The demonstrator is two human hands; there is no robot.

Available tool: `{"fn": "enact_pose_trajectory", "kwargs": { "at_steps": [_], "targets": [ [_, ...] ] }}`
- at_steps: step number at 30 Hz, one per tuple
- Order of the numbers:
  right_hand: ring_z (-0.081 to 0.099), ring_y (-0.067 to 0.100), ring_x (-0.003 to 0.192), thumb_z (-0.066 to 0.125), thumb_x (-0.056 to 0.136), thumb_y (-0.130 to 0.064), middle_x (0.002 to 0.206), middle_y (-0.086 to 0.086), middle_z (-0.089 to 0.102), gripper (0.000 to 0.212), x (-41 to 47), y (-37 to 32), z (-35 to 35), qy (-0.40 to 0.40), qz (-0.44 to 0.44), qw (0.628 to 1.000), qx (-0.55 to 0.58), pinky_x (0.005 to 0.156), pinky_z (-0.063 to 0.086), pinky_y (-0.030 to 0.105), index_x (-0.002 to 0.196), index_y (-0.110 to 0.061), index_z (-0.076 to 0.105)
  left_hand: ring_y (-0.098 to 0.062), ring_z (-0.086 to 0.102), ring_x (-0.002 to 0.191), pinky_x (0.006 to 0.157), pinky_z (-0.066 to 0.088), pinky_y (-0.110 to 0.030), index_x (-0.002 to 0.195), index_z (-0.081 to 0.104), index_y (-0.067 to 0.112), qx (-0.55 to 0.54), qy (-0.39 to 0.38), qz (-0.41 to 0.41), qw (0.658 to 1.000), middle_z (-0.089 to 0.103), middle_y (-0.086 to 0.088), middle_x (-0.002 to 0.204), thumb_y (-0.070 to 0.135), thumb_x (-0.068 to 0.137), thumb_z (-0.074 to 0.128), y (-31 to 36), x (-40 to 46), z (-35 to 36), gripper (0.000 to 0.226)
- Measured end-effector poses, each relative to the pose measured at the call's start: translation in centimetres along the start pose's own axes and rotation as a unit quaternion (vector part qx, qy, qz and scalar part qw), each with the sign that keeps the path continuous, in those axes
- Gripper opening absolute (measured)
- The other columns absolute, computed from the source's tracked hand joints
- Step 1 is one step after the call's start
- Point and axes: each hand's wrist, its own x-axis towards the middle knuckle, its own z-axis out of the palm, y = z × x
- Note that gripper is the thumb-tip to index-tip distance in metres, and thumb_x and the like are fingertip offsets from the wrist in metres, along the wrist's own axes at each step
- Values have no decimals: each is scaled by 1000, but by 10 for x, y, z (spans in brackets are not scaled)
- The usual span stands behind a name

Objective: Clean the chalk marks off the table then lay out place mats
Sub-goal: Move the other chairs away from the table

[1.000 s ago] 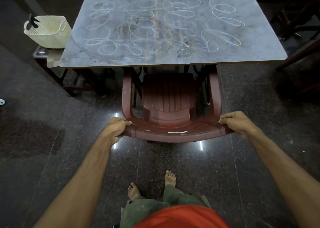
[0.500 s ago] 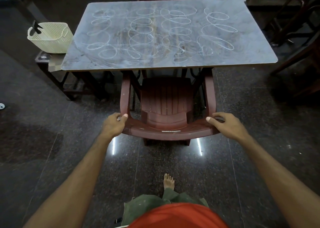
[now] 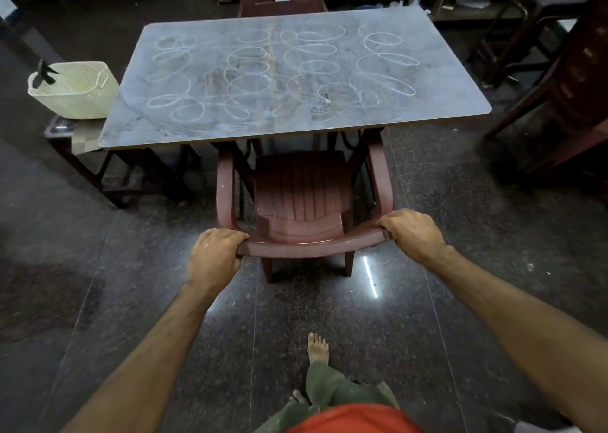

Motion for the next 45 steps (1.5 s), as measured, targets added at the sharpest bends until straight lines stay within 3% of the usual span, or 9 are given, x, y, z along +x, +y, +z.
{"fn": "enact_pose_trajectory", "kwargs": {
  "at_steps": [3,9,13,20,27,32,36,45],
  "targets": [
    [62,20,98,57,92,-9,106,-2,65,24,0,-1,1,19,-4,1000,0,79,54,38,111,-22,63,-28,72,90,87,52,-41,97,78,12,-8,53,4,999,77,-5,95,-2,68,78,1,-3,1,31],
    [61,18,98,58,94,-11,105,-1,64,20,3,-4,7,44,8,999,6,81,54,37,111,-21,61,-27,73,86,82,54,-42,93,78,13,11,79,36,996,77,-4,92,-1,67,80,-6,0,-1,30],
    [61,18,92,61,94,-12,99,-2,63,12,13,-6,2,52,-6,999,1,76,52,35,103,-19,59,-28,73,83,80,55,-44,93,78,12,17,85,33,996,77,-6,91,-2,66,81,-15,7,-1,30],
    [61,20,94,59,95,-10,99,-1,64,13,31,-3,-7,41,7,999,1,79,55,39,107,-17,59,-28,72,83,83,55,-43,93,77,12,-7,70,30,997,76,-3,87,-3,68,79,-18,31,-5,29],
    [61,19,90,58,95,-8,97,0,63,12,28,-2,-4,34,15,999,-5,76,55,37,103,-17,57,-31,70,72,71,56,-41,89,75,4,-13,60,98,993,74,-8,80,-10,67,74,-23,39,-6,26],
    [60,20,89,58,89,-2,96,0,63,15,22,-1,2,38,33,999,-13,66,45,32,95,-16,56,-30,71,72,70,57,-41,88,75,3,-36,70,103,992,75,-8,79,-8,69,76,-18,39,-6,22],
    [61,22,95,54,90,-4,101,0,63,18,28,9,-4,38,31,999,-20,66,37,30,102,-17,57,-29,71,76,74,56,-42,90,76,5,-41,71,96,992,75,-7,82,-7,70,76,-14,42,-2,24],
    [61,20,96,54,95,-8,102,0,63,16,33,6,-5,50,22,998,-10,76,52,35,106,-18,59,-31,71,78,77,54,-45,90,75,6,-48,93,82,991,75,-7,84,-11,63,78,-18,43,0,32]
  ]
}}
